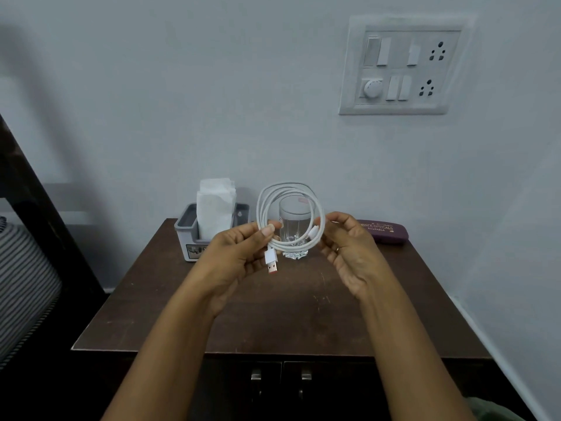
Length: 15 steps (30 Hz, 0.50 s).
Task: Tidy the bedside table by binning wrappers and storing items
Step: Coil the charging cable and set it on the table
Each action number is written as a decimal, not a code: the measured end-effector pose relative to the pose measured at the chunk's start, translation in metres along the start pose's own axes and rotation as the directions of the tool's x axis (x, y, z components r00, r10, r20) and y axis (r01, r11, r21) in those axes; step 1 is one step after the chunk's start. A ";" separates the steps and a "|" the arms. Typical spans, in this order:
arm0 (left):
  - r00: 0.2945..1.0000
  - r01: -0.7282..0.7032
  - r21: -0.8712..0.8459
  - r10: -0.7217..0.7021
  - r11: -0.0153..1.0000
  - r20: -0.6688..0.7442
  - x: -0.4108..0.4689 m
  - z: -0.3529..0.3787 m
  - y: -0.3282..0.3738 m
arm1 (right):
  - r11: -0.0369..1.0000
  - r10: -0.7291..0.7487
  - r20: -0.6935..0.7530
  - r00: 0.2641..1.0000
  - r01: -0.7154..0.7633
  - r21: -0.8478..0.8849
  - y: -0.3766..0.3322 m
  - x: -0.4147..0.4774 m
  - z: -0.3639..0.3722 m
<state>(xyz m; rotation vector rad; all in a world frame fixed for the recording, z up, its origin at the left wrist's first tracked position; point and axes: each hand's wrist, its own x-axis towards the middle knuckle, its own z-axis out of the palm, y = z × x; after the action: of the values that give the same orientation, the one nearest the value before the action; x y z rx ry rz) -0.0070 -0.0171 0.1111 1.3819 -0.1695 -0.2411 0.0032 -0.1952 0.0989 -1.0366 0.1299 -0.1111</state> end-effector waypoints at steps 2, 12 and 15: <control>1.000 0.005 0.037 -0.004 0.999 -0.025 0.000 0.000 -0.001 | 0.999 0.043 0.032 0.999 -0.043 0.019 -0.001 -0.001 0.001; 0.972 -0.151 0.108 0.168 0.983 -0.162 0.000 0.014 -0.003 | 0.962 0.191 0.298 0.935 -0.239 0.132 -0.003 -0.005 0.000; 0.955 -0.164 0.119 0.187 0.979 -0.229 0.000 0.015 -0.002 | 0.981 0.178 0.286 0.941 -0.193 0.026 -0.003 -0.004 0.001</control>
<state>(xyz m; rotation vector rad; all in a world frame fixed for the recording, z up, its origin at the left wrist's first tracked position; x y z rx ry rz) -0.0108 -0.0316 0.1120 1.4720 -0.1032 0.0849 -0.0006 -0.1951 0.1028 -0.9711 -0.0360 0.2051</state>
